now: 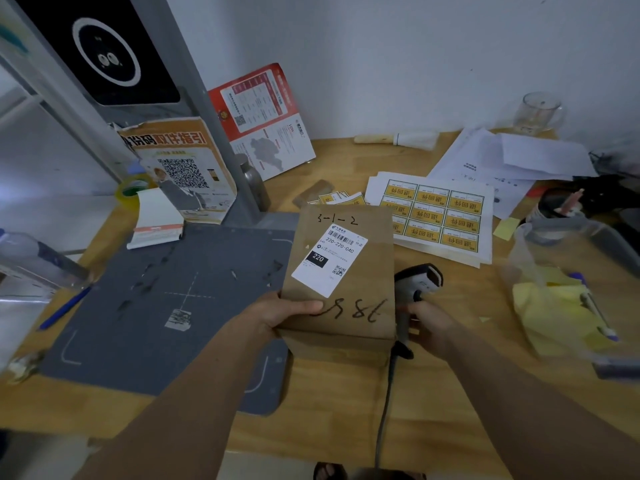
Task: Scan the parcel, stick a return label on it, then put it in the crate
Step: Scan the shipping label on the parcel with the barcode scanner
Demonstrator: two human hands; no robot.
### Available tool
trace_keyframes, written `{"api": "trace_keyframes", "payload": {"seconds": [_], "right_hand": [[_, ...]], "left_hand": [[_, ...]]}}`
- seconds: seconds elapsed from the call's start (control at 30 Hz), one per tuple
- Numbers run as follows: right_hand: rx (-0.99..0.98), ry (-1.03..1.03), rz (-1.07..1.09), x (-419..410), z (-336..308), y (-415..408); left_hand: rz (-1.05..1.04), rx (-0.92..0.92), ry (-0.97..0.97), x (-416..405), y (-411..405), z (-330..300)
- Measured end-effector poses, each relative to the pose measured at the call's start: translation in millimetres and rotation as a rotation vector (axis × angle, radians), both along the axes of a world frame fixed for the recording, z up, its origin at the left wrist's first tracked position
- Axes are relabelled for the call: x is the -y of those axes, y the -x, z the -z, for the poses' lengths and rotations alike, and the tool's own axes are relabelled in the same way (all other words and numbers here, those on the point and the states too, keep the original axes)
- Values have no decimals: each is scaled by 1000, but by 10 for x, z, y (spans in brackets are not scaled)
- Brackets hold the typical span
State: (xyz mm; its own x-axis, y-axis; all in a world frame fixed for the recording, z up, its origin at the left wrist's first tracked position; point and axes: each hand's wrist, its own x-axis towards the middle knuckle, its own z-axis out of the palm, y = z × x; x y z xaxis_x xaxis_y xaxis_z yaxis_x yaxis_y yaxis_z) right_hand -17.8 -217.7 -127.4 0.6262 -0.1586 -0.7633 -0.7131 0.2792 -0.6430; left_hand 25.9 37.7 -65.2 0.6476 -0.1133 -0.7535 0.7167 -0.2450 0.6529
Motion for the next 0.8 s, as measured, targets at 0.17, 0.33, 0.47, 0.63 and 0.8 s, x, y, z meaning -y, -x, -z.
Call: {"api": "trace_keyframes", "payload": {"seconds": [0.17, 0.33, 0.47, 0.63, 0.8], "right_hand": [[-28, 89, 25, -15, 9, 26], [36, -48, 107, 120, -196, 66], [76, -156, 178, 135, -540, 29], [146, -95, 176, 36, -961, -140], [134, -29, 128, -111, -1166, -210]], "left_hand": [[-7, -31, 47, -30, -3, -53], [-23, -61, 97, -20, -2, -45], [25, -57, 53, 16, -42, -83], [13, -16, 32, 82, -98, -112], [92, 21, 12, 191, -45, -144]]}}
